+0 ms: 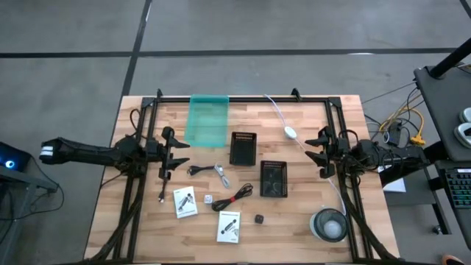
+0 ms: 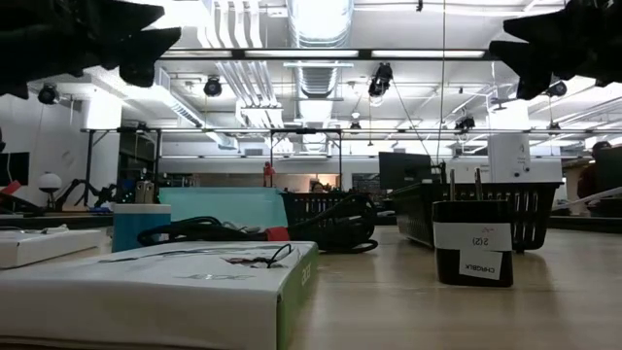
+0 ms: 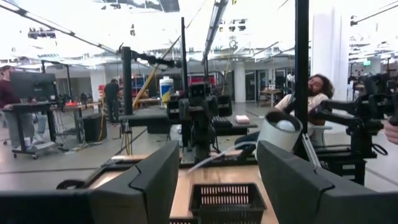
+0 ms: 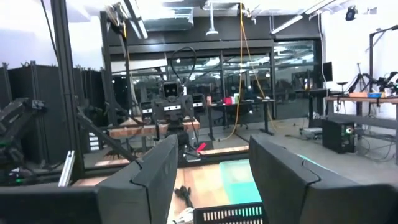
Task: Pick and place items into bin
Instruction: Put the black charger adapter into the bottom black basket
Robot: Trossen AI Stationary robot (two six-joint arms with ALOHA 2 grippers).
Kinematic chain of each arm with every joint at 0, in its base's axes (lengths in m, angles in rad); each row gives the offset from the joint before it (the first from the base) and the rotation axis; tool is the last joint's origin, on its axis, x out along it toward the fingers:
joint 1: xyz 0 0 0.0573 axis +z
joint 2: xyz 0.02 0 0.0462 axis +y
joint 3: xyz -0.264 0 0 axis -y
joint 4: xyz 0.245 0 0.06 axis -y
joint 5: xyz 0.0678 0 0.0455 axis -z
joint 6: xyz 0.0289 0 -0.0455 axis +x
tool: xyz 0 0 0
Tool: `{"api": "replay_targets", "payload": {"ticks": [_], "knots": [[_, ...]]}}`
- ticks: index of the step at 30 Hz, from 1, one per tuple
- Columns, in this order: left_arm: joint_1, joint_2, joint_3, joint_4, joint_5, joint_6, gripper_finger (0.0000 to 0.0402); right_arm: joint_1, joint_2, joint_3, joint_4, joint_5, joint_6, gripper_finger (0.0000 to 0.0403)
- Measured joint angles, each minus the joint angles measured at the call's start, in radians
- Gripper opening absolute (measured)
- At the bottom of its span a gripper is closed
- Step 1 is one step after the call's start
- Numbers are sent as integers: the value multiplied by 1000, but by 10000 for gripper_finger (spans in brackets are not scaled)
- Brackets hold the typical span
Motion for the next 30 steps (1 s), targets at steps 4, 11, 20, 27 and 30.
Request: {"api": "replay_targets", "payload": {"ticks": [4,11,20,27,30], "knots": [[0,64,27,51,0,6,201,0,15,1,60,-4,-30,186],[0,196,82,70,0,9,201,0,129,71,55,-7,-60,188],[0,320,151,124,0,9,201,0,379,190,44,-10,-60,187],[0,351,167,148,-28,-2,201,3,556,293,44,-81,-60,187],[0,355,168,152,-28,-2,201,2,630,343,23,-86,-64,187]]}}
